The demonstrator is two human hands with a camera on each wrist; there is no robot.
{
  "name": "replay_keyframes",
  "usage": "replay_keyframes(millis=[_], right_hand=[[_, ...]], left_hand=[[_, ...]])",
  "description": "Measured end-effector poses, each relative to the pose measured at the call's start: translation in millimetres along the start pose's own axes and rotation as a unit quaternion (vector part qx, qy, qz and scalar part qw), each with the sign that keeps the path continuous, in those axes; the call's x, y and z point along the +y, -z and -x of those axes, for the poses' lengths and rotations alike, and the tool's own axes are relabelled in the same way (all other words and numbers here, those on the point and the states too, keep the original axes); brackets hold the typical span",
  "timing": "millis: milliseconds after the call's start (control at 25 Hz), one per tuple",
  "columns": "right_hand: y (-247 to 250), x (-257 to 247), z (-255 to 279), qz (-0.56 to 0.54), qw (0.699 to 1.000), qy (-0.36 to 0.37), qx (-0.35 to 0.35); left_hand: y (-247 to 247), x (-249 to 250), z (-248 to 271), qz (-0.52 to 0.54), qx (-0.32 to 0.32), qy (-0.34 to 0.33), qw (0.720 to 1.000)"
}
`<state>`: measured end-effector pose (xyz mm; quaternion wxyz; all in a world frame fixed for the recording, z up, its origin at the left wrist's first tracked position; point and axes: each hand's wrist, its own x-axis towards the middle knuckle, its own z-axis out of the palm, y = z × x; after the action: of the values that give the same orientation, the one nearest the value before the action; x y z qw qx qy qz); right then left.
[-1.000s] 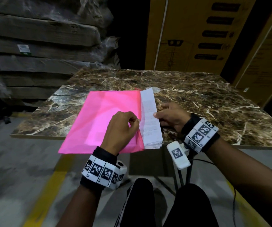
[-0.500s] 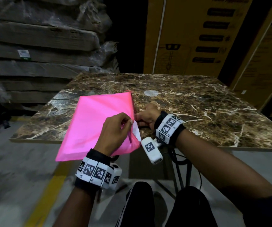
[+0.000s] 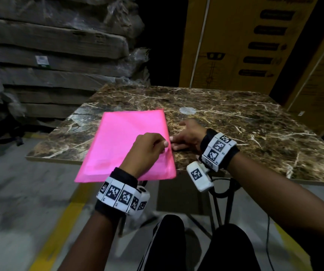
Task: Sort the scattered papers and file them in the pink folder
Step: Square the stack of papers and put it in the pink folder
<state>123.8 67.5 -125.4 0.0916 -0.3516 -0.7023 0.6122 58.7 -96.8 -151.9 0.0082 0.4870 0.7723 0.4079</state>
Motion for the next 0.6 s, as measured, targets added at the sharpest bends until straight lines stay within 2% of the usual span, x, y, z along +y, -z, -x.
replay_keyframes(millis=[200,320,400,480,600], right_hand=[[25.7,-6.3,-9.4,0.071,0.997,0.005,-0.027],[37.2,-11.1,-19.9,0.194,0.978,0.038,-0.069],[40.2,-21.8,-22.9,0.298,0.95,0.051,-0.083],[38.0,-35.2,-25.7,0.419,0.901,0.07,-0.09],[30.7,-50.5,-37.2,0.533,0.832,0.105,-0.113]], left_hand=[[32.6,37.0,-0.6,-0.079,-0.125,0.019,0.989],[59.8,59.6,0.6,-0.126,-0.182,0.031,0.975],[71.8,69.3,-9.3,-0.141,-0.175,0.035,0.974],[73.7,65.6,-33.7,-0.146,-0.156,0.045,0.976],[63.2,43.4,-82.6,-0.192,-0.154,0.071,0.966]])
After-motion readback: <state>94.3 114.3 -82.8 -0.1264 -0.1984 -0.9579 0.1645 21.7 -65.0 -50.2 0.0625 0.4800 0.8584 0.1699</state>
